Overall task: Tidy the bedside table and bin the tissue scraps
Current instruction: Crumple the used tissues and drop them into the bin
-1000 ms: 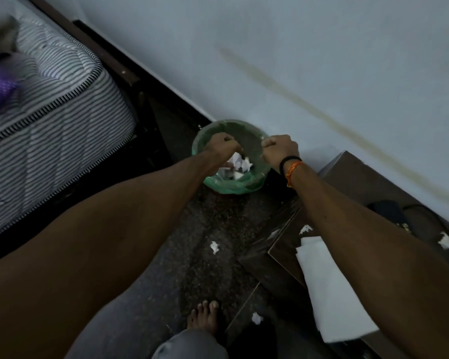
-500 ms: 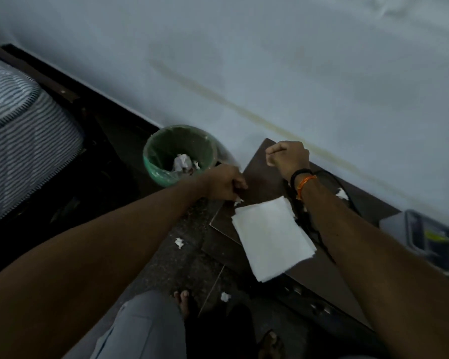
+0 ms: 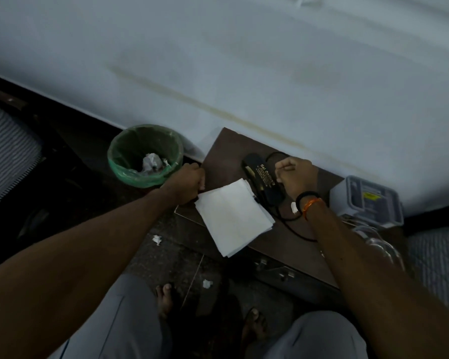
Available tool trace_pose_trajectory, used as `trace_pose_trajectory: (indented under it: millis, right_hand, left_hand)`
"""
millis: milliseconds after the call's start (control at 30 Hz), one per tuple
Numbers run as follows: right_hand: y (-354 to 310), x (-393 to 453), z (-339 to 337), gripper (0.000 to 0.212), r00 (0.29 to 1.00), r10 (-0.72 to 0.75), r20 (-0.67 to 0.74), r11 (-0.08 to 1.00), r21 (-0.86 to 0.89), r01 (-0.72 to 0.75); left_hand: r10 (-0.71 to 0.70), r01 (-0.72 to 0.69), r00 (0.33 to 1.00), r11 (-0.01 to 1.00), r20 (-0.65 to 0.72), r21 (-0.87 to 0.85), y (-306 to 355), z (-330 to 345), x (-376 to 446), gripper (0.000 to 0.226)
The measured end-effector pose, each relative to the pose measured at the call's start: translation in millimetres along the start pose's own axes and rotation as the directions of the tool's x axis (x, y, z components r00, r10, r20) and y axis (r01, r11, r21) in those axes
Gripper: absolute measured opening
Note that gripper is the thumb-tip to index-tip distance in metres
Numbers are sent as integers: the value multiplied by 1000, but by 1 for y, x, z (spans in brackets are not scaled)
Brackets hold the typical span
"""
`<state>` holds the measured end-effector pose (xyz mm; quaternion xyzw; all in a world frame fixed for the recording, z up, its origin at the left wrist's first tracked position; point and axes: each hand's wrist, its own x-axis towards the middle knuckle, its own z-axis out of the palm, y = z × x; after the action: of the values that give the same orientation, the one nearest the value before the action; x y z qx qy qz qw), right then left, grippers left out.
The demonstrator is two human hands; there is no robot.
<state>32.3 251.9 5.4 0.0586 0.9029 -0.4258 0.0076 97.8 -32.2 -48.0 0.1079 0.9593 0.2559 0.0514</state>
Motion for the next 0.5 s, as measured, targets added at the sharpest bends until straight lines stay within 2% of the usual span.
trace_pose_trajectory:
  millis: [167,233,300,367,433,500]
  right_hand:
    - [18,-2,-23,16,994,19,-111,984,-175,-38]
    - [17,-2,-30,15,992,24,-124,955,-289,-59]
    - [22,-1,-48,21,997,55,-56,886,-458,-75]
    - [23,-3,-60,24,987,130,94,787,-615,-45]
    - [27,-7,-63,23,959,180,217,748,-664,10]
    - [34,-11,-59,29,940,209,270,772,-636,11]
  left_hand:
    - [-129,110,988,972,-81,-208,35,-2,21,7]
    - [-123,77,985,941,-119,-330,50,-1,29,6]
    - [-93,28,987,903,-132,-429,74,4,40,10]
    - [-108,22,984,857,-139,-514,96,7,48,10]
    - [-144,29,981,775,-132,-632,116,10,56,11]
    - [-190,68,978,672,-83,-737,129,12,63,16]
